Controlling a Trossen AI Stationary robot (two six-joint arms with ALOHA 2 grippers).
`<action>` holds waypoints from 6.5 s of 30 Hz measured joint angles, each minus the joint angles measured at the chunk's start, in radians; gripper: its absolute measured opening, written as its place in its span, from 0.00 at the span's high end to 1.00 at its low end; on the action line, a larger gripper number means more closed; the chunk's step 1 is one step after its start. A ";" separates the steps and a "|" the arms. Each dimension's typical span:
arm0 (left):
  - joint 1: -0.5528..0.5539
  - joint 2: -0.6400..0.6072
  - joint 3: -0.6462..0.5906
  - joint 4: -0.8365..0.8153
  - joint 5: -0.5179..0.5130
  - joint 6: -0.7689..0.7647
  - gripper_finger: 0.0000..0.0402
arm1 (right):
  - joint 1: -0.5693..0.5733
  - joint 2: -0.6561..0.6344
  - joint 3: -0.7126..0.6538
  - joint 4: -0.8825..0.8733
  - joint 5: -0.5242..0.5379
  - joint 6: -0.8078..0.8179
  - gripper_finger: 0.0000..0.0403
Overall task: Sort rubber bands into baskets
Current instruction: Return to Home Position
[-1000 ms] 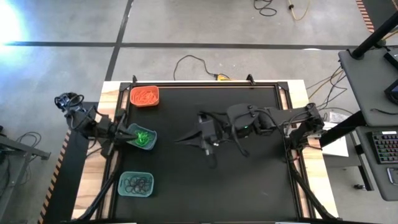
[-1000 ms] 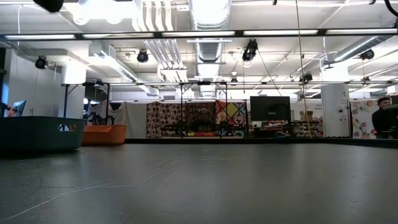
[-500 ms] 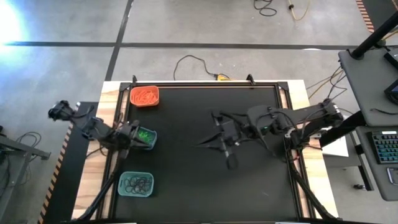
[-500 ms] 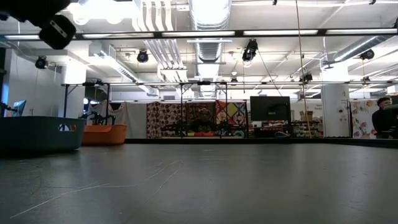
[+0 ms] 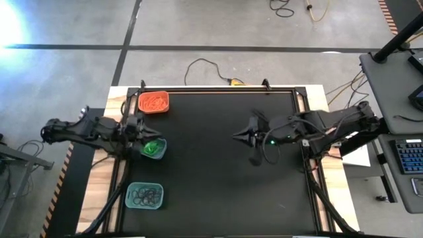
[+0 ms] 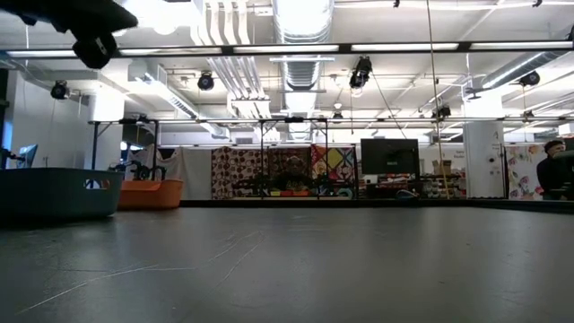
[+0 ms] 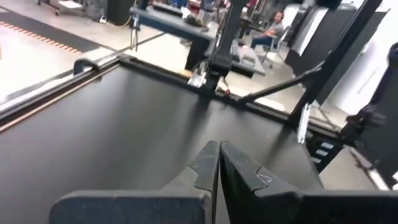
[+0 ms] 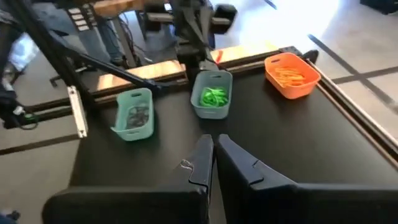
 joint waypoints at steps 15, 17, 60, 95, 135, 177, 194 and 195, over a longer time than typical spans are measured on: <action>0.000 -0.002 0.021 0.077 -0.023 0.226 1.00 | 0.007 -0.003 -0.162 0.150 0.002 -0.185 0.97; 0.000 -0.016 -0.027 0.111 -0.002 0.263 1.00 | 0.013 -0.044 -0.253 0.249 0.002 -0.204 0.97; 0.000 -0.344 -0.512 0.521 0.129 0.274 1.00 | 0.066 -1.040 -1.461 1.230 -0.114 -0.232 0.97; 0.000 -0.291 -0.452 0.219 0.190 0.146 1.00 | 0.061 -1.211 -1.462 0.791 -0.026 -0.283 0.97; 0.058 -0.244 -0.487 0.379 0.242 0.154 1.00 | 0.062 -1.212 -1.461 0.769 -0.026 -0.283 0.97; 0.058 -0.226 -0.485 0.384 0.243 0.154 1.00 | -0.022 -1.205 -1.460 0.769 -0.031 -0.283 0.97; 0.058 -0.226 -0.485 0.384 0.243 0.154 1.00 | -0.022 -1.205 -1.460 0.769 -0.031 -0.283 0.97; 0.058 -0.226 -0.485 0.384 0.243 0.154 1.00 | -0.022 -1.205 -1.460 0.769 -0.031 -0.283 0.97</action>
